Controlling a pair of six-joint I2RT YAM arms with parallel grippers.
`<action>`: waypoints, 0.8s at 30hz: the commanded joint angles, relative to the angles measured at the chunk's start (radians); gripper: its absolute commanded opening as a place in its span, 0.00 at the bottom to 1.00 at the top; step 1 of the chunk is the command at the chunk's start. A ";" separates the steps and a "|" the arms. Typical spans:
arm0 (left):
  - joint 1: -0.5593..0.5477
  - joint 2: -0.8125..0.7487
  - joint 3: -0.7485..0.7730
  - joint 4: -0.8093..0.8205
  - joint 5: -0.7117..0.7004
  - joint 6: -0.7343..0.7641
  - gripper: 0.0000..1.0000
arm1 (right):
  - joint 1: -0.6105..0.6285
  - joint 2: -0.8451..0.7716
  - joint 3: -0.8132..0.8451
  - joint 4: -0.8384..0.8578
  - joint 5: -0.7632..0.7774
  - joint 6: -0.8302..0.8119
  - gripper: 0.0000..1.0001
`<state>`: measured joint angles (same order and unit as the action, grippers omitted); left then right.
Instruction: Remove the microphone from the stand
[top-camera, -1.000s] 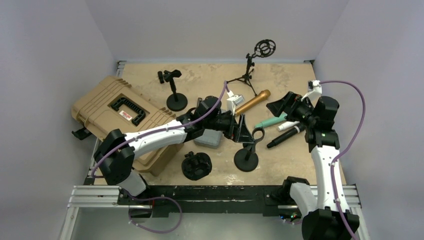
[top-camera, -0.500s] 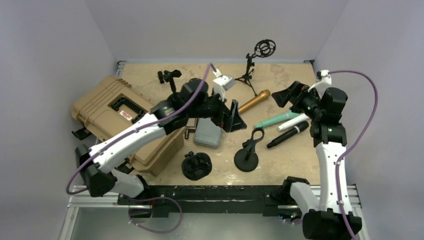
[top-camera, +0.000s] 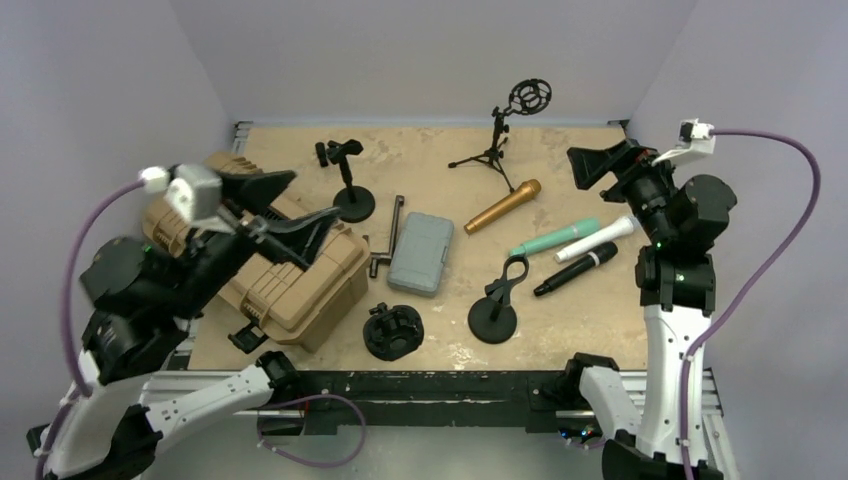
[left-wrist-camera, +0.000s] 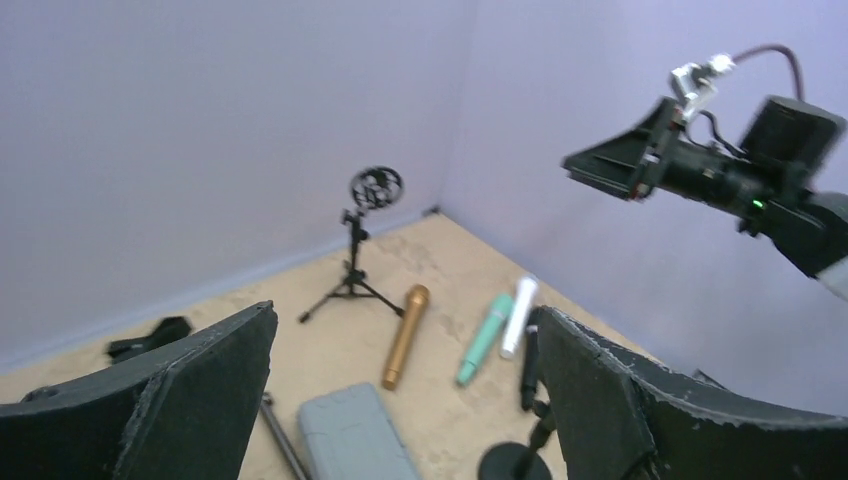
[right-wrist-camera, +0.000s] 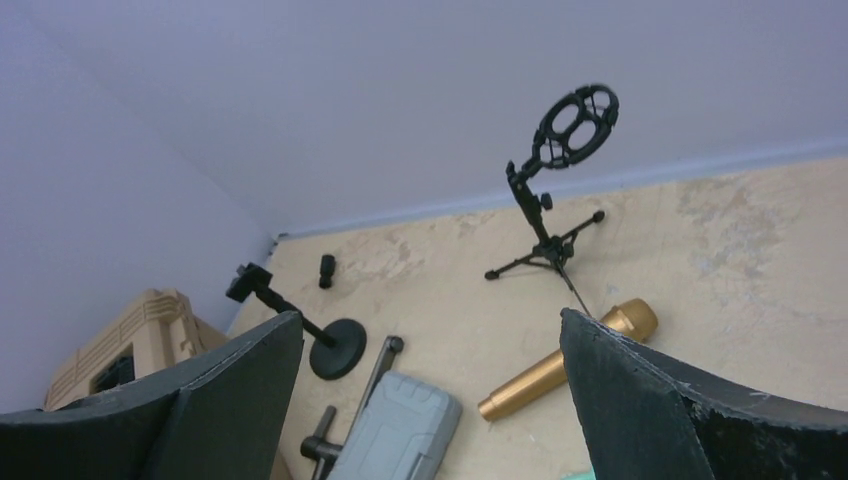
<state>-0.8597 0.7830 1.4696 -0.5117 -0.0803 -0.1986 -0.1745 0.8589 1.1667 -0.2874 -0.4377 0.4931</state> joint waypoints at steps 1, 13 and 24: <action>0.003 -0.190 -0.167 0.142 -0.265 0.161 1.00 | 0.003 -0.071 0.044 0.163 0.083 0.048 0.99; 0.005 -0.406 -0.380 0.260 -0.365 0.288 0.99 | 0.002 -0.213 -0.050 0.281 0.253 0.056 0.99; 0.254 -0.365 -0.427 0.263 -0.158 0.144 0.99 | 0.004 -0.198 -0.052 0.278 0.255 0.043 0.99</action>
<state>-0.6945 0.3859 1.0554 -0.2848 -0.3462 0.0238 -0.1749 0.6590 1.1118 -0.0372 -0.2108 0.5465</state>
